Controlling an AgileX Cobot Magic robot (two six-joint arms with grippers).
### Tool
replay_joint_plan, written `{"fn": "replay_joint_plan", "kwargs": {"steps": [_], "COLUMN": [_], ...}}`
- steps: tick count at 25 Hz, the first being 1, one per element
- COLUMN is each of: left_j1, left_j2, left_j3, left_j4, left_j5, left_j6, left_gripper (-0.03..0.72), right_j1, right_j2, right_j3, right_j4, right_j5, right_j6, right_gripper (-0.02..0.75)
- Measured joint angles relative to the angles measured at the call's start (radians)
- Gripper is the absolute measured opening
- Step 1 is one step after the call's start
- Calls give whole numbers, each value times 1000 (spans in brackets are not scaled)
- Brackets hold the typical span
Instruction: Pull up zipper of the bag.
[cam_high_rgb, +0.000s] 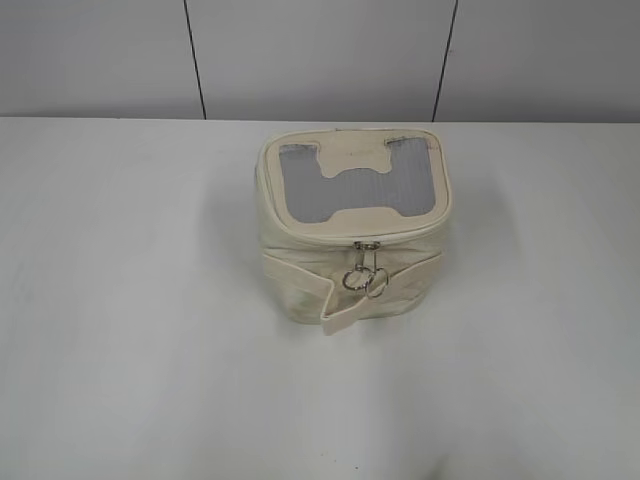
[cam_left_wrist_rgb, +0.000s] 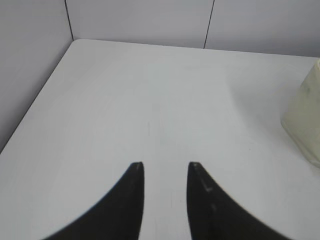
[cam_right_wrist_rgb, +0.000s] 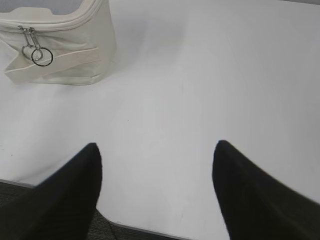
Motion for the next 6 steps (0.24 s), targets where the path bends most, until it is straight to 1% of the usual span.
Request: {"fn": "replay_joint_plan", "kwargs": {"steps": [6], "left_j1": [0], "left_j2": [0], "left_j3": [0], "left_j4": [0], "left_j5": [0], "left_j6": [0], "left_gripper": [232], "right_j1": [0], "right_j2": [0], "right_j3": [0], "right_j4": [1], "right_j5": [0], "right_j6": [0], "right_gripper": [543]}}
